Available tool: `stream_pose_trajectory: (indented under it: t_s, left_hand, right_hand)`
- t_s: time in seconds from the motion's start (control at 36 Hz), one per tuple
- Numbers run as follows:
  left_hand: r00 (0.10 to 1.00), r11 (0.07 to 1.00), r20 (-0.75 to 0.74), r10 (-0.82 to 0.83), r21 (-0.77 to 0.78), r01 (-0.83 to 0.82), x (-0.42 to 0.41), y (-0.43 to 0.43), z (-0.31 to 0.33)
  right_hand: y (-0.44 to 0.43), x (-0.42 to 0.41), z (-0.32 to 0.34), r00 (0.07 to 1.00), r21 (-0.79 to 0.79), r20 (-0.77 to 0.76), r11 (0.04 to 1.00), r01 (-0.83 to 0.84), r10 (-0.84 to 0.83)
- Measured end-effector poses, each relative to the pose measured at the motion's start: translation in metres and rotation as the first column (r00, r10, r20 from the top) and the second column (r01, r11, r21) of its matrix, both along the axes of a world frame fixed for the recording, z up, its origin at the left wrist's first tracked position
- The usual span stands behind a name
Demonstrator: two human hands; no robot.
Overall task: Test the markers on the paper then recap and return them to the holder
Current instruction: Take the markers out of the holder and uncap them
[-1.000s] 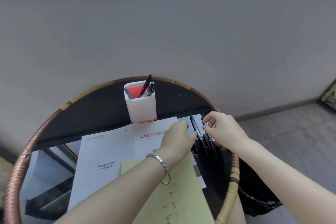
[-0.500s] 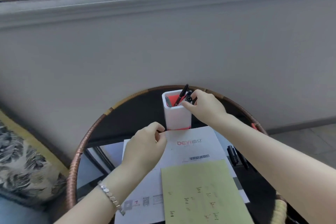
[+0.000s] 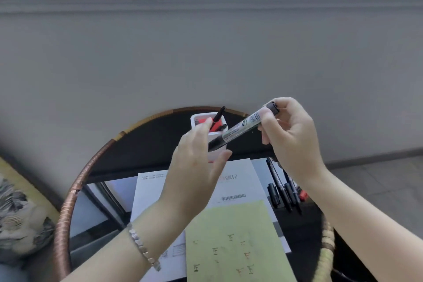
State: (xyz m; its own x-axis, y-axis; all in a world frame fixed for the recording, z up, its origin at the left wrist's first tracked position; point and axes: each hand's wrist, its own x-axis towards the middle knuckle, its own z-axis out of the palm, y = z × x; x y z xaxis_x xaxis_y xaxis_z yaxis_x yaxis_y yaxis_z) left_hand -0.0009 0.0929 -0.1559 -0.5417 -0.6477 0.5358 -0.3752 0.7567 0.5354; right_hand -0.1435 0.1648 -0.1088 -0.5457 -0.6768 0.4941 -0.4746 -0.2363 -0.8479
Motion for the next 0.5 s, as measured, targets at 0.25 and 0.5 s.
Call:
stream_pose_trajectory:
  t_s: [0.25, 0.5]
  left_hand:
    - [0.975, 0.986, 0.146, -0.165, 0.022, 0.164, -0.012, 0.030, -0.016]
    - [0.958, 0.985, 0.228, -0.174, 0.038, 0.170, -0.007, 0.034, -0.030]
  right_hand:
    - [0.032, 0.010, -0.034, 0.891, 0.021, 0.453, 0.999, -0.031, 0.018]
    - [0.028, 0.024, -0.051, 0.858, 0.208, 0.503, 0.949, -0.236, 0.104]
